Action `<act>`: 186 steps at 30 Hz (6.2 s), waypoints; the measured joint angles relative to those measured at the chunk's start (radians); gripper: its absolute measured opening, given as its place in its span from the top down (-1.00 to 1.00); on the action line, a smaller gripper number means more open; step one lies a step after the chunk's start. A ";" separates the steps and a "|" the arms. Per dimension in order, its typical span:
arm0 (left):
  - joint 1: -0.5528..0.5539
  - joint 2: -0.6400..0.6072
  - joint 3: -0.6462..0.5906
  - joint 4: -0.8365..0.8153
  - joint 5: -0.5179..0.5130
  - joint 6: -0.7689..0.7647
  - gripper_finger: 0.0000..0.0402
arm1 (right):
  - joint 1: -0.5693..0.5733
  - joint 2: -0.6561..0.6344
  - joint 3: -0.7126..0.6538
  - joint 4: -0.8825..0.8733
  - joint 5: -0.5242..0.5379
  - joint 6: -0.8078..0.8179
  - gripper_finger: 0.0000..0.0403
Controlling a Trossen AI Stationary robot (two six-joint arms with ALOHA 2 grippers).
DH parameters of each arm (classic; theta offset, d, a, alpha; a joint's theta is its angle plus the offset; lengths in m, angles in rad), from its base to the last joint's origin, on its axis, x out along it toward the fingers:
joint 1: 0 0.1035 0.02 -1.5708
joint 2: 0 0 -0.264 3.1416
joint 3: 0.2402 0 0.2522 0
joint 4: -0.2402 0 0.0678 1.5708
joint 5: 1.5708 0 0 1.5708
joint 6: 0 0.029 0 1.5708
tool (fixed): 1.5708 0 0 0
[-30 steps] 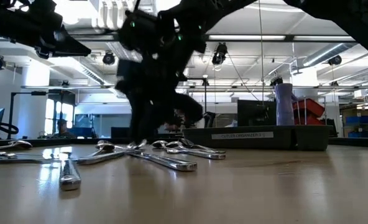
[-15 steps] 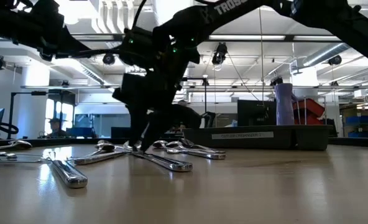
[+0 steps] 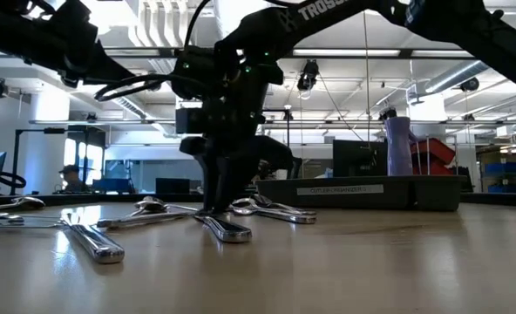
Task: Sort silverware
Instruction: Put the spoon into the bottom middle left compartment of the silverware tray, then put the spoon into the bottom left compartment of the silverware tray
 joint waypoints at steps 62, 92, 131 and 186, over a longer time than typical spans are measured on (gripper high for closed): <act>0.000 0.011 -0.001 0.143 -0.010 0.135 0.41 | -0.199 -0.545 -0.836 0.172 0.568 1.280 0.94; 0.000 0.118 -0.001 0.130 -0.008 0.100 0.41 | -0.001 -0.464 -0.741 0.581 0.312 0.404 0.29; 0.000 0.152 0.000 0.122 -0.011 0.073 0.41 | 0.034 -0.408 -0.570 0.295 0.293 0.180 0.25; 0.000 0.146 0.000 0.153 -0.010 0.106 0.41 | -0.120 -0.584 -0.519 -0.083 0.227 0.944 1.00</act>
